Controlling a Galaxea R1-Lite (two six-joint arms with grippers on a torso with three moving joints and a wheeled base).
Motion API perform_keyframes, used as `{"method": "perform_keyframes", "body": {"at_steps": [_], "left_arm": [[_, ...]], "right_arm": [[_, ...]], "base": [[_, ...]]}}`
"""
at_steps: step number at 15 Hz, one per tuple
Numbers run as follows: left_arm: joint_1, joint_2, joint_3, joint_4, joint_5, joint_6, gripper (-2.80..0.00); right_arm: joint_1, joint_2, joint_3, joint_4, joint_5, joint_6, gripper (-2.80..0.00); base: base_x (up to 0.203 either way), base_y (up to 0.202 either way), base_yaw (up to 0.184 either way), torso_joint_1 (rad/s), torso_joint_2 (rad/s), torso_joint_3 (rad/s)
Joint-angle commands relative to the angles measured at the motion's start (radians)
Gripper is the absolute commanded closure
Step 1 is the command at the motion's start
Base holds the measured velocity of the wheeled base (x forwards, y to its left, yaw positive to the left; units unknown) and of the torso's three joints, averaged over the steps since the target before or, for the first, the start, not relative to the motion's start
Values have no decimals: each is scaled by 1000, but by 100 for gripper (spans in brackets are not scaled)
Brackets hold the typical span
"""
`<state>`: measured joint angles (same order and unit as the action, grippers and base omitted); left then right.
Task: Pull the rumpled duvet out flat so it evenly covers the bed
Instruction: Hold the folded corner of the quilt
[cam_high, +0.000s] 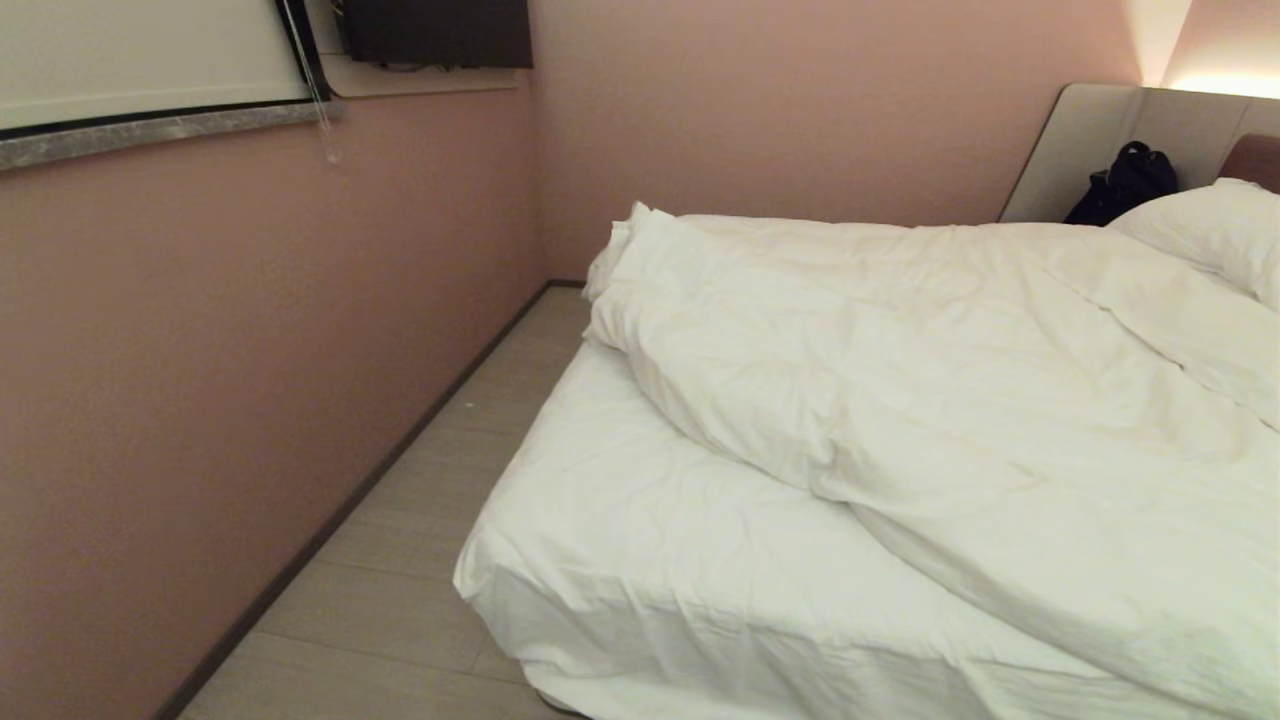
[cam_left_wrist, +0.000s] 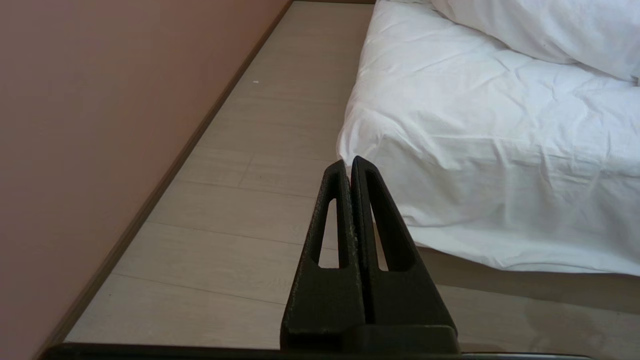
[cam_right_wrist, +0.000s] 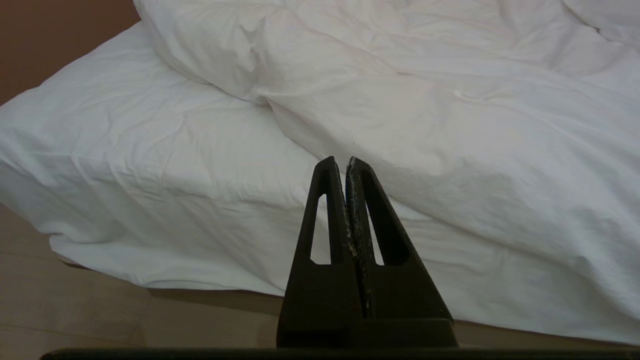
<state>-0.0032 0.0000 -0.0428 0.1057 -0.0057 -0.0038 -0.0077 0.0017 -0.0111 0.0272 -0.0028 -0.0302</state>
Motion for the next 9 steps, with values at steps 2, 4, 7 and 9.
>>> {"method": "perform_keyframes", "body": {"at_steps": [2,4,7,9], "left_arm": [[0,0,0,0,0,-1,0],[0,0,0,0,0,0,0],[0,0,0,2,-2,5,0],[0,0,0,1,-2,4,0]], "right_arm": [[0,0,0,0,0,0,0],[0,0,0,0,0,0,0],[0,0,0,0,0,0,0],[0,0,0,0,0,0,0]], "base": [[0,0,0,0,0,0],[0,0,0,0,0,0],[0,0,0,0,0,0],[0,0,0,0,0,0]]}}
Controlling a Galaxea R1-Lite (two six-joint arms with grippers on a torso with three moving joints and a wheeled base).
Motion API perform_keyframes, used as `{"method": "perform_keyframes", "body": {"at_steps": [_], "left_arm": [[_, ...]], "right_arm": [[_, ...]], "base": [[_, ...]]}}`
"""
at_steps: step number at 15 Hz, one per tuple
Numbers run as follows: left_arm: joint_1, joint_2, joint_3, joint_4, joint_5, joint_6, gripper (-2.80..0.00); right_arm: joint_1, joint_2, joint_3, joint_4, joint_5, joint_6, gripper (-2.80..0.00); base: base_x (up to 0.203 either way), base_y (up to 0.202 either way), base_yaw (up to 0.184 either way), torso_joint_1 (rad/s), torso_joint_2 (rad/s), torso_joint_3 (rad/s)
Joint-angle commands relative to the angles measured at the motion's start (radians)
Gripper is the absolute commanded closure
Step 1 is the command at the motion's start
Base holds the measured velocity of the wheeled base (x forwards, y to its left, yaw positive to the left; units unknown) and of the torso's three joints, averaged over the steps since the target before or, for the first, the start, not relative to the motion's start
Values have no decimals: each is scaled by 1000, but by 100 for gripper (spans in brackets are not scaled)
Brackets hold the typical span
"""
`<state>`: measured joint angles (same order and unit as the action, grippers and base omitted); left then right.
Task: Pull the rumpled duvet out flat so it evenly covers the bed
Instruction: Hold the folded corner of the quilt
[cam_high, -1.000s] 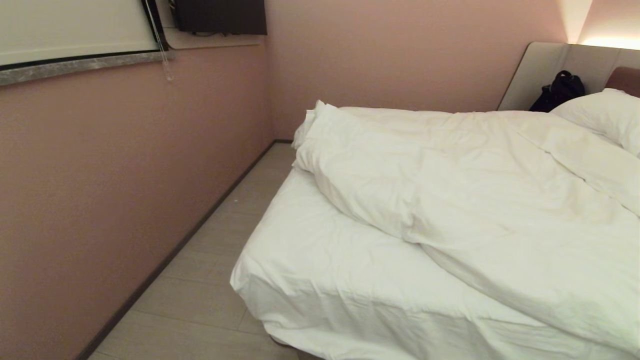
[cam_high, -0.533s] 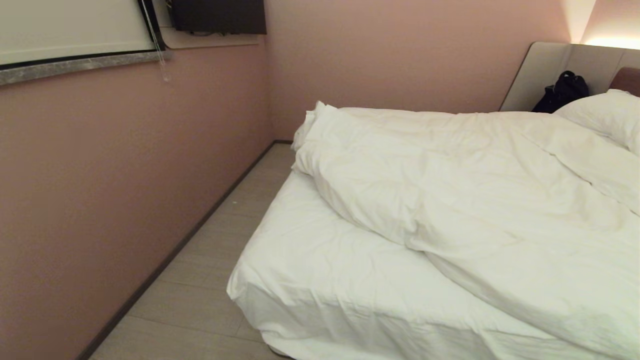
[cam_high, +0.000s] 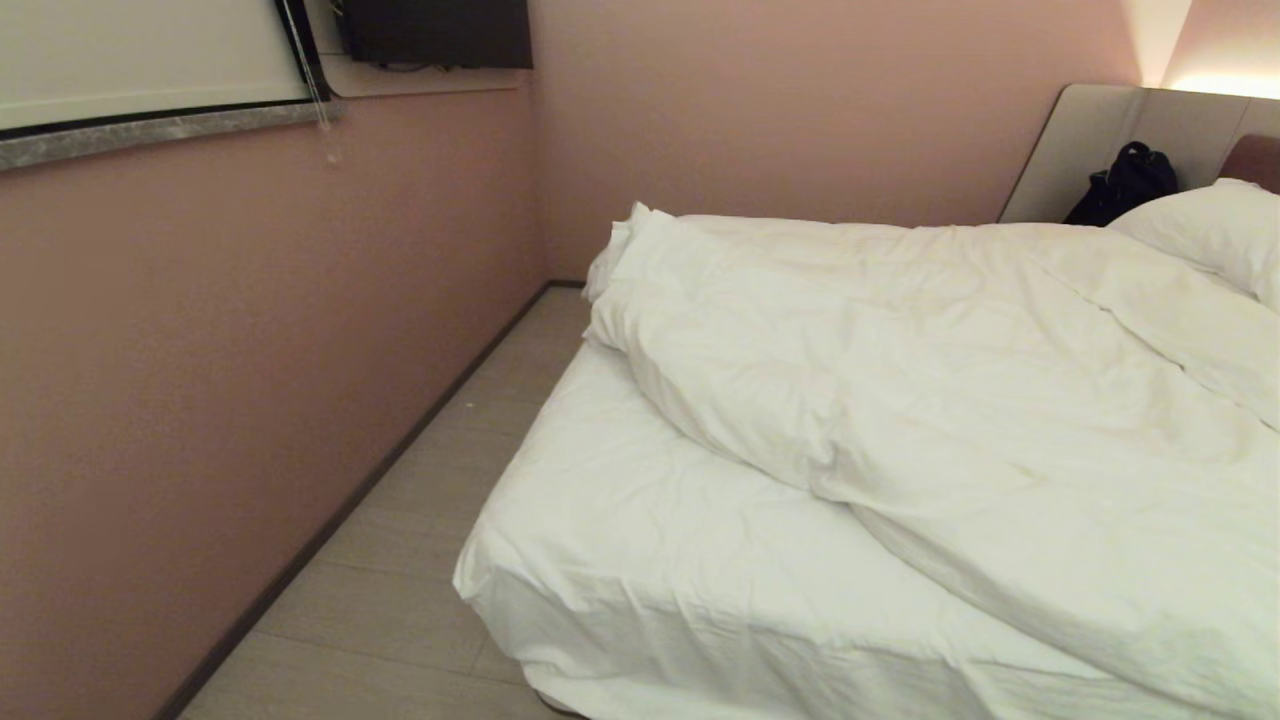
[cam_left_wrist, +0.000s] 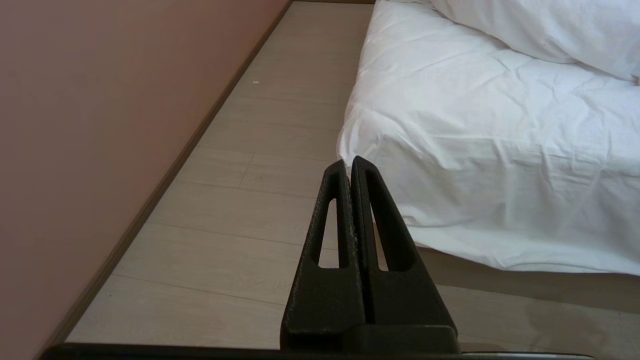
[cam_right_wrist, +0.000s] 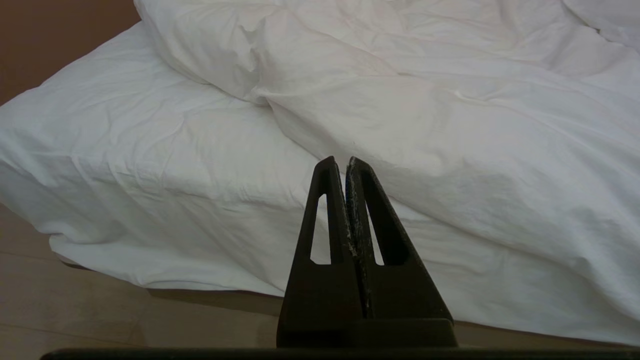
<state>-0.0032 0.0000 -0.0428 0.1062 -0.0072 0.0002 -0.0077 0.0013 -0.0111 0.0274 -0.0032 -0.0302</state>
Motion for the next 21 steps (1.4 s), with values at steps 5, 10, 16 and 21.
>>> {"method": "perform_keyframes", "body": {"at_steps": [5,10,16,21], "left_arm": [[0,0,-3,0,6,-6,0],[0,51,-101,7,-26,-5,0],[-2,528,-256,-10,-143,-89,0],[-5,1087,-421,-152,-246,-140,0]], "right_arm": [[0,0,0,0,0,0,0],[0,0,0,0,0,0,0],[0,0,0,0,0,0,0],[0,0,0,0,0,0,0]], "base": [[0,0,0,0,0,0],[0,0,0,0,0,0],[0,0,0,0,0,0],[0,0,0,0,0,0]]}}
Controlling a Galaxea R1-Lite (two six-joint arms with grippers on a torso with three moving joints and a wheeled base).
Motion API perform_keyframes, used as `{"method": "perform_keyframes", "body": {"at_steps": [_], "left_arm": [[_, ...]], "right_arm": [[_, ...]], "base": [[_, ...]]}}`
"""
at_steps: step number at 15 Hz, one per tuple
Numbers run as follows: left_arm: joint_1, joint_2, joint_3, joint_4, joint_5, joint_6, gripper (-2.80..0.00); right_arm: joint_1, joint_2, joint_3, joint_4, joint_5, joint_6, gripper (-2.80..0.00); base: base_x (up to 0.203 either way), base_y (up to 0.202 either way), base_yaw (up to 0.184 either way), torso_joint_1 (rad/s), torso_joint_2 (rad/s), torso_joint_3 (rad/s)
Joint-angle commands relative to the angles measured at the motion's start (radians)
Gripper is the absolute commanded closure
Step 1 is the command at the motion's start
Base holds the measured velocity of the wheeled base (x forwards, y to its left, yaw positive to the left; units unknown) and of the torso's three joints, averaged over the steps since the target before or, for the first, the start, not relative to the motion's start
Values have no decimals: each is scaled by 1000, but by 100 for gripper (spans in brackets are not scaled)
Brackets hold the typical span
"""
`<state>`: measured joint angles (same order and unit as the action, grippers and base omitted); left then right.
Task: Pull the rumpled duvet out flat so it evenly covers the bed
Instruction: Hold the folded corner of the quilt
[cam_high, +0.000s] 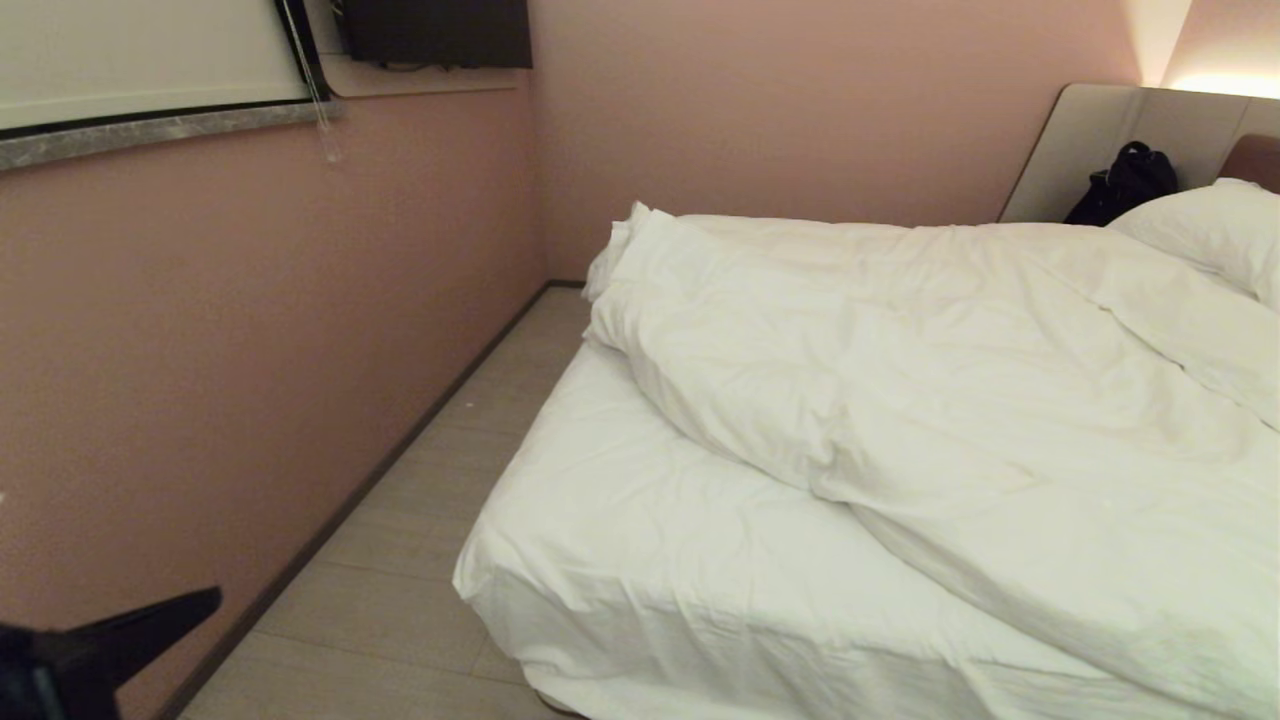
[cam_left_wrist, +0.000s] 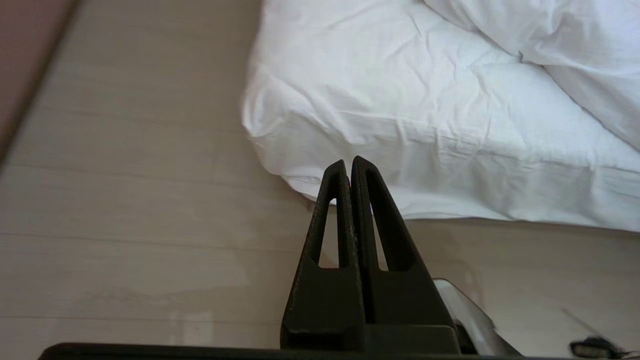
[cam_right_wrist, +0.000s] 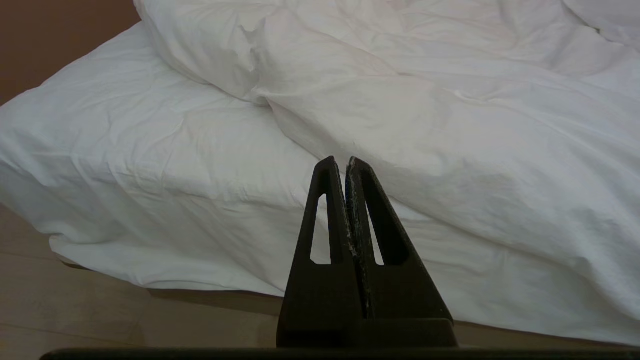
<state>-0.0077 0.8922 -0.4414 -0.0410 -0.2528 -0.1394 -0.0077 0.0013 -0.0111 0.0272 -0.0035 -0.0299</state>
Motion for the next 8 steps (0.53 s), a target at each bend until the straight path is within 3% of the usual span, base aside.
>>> {"method": "perform_keyframes", "body": {"at_steps": [1,4,8], "left_arm": [[-4,322,-69,-47,-15,-4,0],[-35,666,-239,-149,-44,-9,0],[-130,1000,-525,-208,-56,-7,0]], "right_arm": [[0,0,-1,0,0,-1,0],[0,0,0,0,0,-1,0],[0,0,0,0,0,-1,0]], "base": [[0,0,0,0,0,0],[0,0,0,0,0,0],[0,0,0,0,0,0]]}}
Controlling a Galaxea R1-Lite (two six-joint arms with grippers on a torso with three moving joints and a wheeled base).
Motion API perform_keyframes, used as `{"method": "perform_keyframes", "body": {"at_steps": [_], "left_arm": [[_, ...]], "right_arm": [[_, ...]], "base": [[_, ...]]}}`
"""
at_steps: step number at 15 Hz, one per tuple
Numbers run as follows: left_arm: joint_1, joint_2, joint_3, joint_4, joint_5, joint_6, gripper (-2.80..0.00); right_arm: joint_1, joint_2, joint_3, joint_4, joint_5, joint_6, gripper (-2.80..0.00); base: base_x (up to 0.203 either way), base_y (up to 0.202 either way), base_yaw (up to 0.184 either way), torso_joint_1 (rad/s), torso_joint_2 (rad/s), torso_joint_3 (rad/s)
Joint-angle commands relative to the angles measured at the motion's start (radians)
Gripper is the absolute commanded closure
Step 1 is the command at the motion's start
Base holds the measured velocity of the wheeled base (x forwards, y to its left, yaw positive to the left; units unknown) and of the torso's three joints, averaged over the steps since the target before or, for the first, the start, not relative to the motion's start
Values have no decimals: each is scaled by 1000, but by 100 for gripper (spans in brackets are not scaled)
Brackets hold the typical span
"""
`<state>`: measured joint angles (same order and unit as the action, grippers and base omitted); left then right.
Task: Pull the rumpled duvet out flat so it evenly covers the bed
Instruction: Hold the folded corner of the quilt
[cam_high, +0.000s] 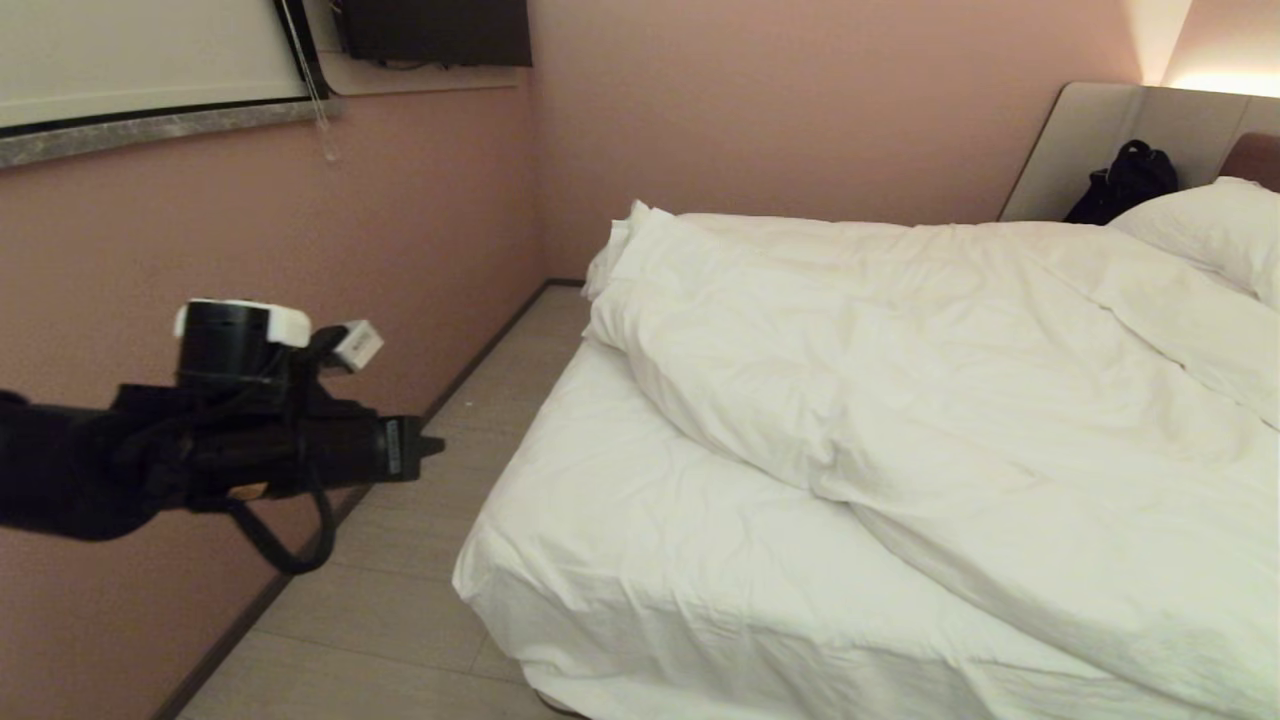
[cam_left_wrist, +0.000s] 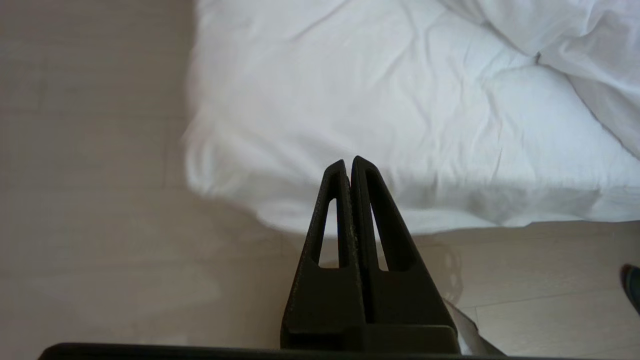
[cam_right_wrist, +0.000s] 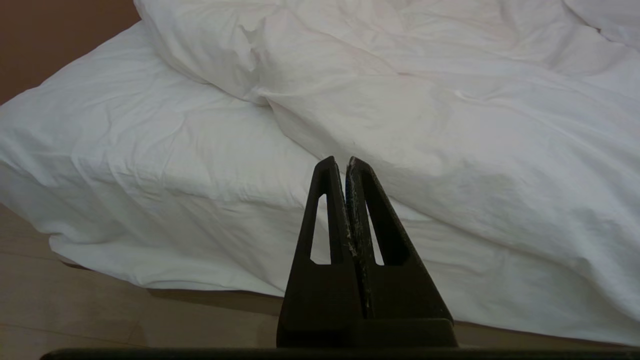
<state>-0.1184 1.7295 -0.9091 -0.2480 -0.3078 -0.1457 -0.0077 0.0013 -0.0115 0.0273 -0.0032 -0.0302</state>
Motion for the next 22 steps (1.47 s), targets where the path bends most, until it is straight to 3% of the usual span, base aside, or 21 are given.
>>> {"method": "perform_keyframes", "body": {"at_steps": [1,5,13,16,19,22], "left_arm": [[-42,220,-125,-6,-2,1,0],[-125,431,-341,-16,21,72,0],[-209,743,-779,-16,60,93,0],[-237,851,-942,-15,92,149,0],[-278,903,-1046,-16,95,178,0],[-311,943,-1046,-97,94,203,0]], "right_arm": [[0,0,1,0,0,0,0],[0,0,1,0,0,0,0],[0,0,1,0,0,0,0],[0,0,0,0,0,0,0],[0,0,1,0,0,0,0],[0,0,0,0,0,0,0]], "base": [[0,0,0,0,0,0],[0,0,0,0,0,0],[0,0,0,0,0,0],[0,0,0,0,0,0],[0,0,0,0,0,0],[0,0,0,0,0,0]]}}
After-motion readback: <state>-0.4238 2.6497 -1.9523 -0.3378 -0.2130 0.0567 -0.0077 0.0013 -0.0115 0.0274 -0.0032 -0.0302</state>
